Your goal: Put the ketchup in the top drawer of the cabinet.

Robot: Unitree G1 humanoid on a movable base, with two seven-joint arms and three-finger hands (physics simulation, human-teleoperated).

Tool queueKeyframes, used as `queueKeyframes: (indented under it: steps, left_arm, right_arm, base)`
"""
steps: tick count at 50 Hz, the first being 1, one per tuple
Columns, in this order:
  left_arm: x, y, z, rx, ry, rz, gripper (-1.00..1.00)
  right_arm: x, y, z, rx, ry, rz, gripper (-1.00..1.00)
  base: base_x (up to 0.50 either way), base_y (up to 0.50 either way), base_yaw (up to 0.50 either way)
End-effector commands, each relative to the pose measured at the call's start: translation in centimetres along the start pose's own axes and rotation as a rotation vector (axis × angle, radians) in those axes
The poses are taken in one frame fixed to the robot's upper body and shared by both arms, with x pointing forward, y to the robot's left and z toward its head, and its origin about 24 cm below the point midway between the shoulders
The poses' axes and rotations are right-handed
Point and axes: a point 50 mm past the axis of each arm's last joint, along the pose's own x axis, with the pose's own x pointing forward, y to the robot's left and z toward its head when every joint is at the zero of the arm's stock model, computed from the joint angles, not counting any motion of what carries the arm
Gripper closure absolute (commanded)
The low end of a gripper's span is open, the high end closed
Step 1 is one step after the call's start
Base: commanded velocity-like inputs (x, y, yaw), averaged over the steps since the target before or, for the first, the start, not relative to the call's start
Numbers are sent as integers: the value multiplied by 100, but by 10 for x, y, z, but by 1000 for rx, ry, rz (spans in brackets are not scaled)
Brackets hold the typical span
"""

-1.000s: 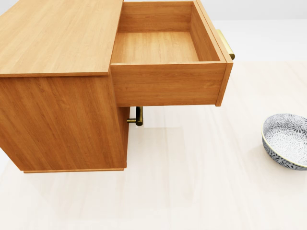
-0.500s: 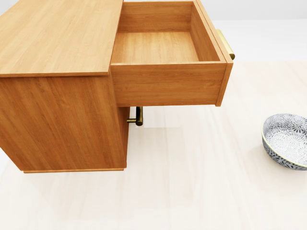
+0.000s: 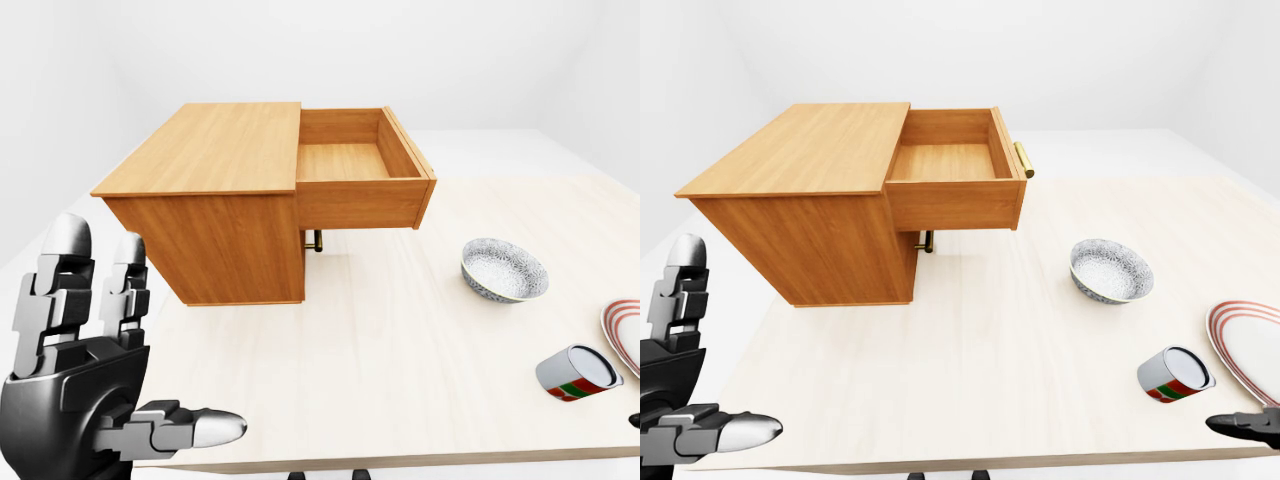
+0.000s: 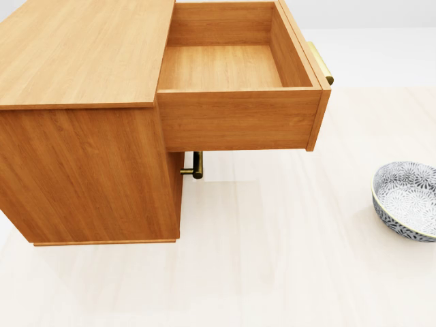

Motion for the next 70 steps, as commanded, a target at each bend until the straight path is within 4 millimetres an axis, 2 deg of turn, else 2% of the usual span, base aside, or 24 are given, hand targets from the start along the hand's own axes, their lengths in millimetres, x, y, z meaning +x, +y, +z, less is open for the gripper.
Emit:
queueKeyframes:
  steps: [1,16,22,35,45,70]
  left_arm:
    - [0,0,0,2,-2,1,-100]
    - [-2,-1,-1,-2,14,-6,-100]
    - [-2,-2,-2,-3,18,-7,-100]
    - [-1,-1,-1,-3,11,-6,-100]
    - [-1,-3,-2,1,16,-10,-100]
    - [-1,-3,-2,3,17,-10,-100]
  right_arm:
    - [4,13,-10,32,33,60,-100]
    - [13,31,-18,60,60,145,-100]
    - [16,31,-22,70,70,159,-100]
    - [24,45,-19,87,55,222,-100]
    - [30,55,-28,116,84,276,-100]
    - [30,66,-41,140,132,332,-100]
  base:
    - [0,0,0]
    - [0,0,0]
    - [0,0,0]
    - [0,0,0]
    - [0,0,0]
    - [0,0,0]
